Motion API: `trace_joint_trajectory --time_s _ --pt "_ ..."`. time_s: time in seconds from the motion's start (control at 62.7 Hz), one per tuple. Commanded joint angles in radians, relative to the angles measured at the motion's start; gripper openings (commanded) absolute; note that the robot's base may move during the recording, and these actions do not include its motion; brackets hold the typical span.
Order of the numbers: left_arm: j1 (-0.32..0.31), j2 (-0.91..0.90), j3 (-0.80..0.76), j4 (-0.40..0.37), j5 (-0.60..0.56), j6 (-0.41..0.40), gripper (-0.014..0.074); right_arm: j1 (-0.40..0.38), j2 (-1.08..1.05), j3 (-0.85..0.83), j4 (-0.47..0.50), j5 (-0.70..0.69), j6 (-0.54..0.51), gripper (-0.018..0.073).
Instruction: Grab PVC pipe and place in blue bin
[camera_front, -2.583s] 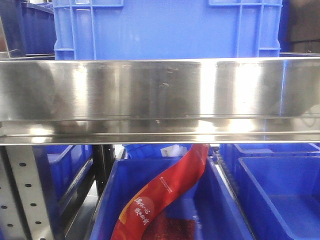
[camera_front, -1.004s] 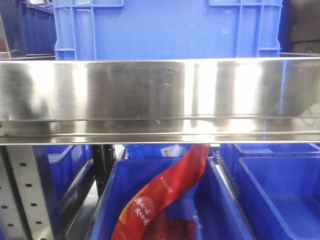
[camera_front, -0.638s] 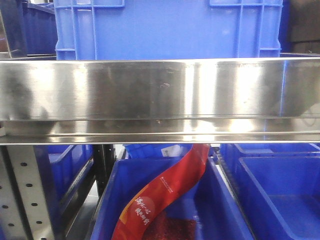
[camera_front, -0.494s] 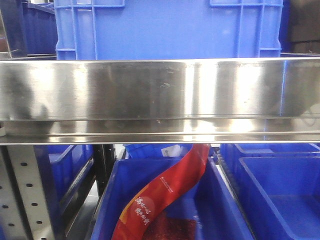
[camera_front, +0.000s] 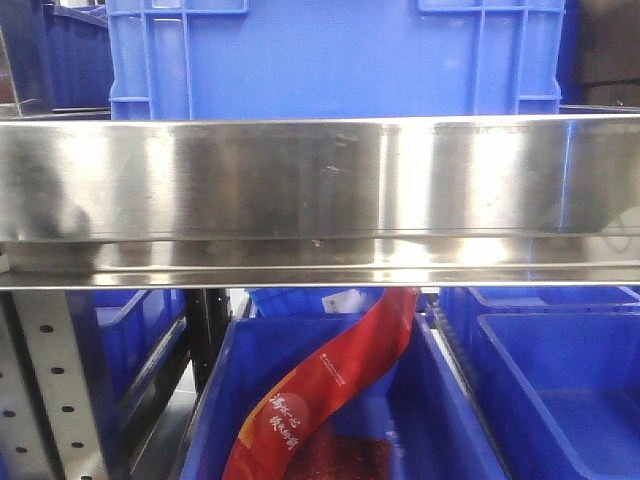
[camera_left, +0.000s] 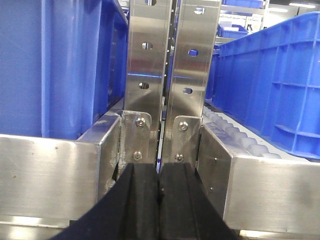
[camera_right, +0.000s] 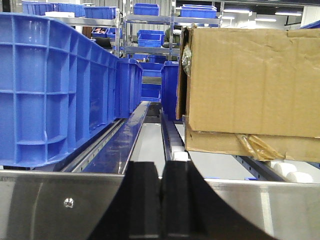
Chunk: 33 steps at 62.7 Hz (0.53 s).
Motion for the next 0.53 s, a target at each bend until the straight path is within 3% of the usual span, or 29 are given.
trace_joint_trajectory --time_s 0.0,0.51 --pt "0.004 -0.005 -0.002 -0.006 -0.019 -0.003 -0.0111 -0.003 -0.003 0.000 0.005 -0.023 -0.002 -0.0169" --pt "0.004 -0.005 -0.002 -0.006 -0.019 -0.003 -0.0111 -0.003 -0.003 0.000 0.005 -0.023 -0.002 -0.0169"
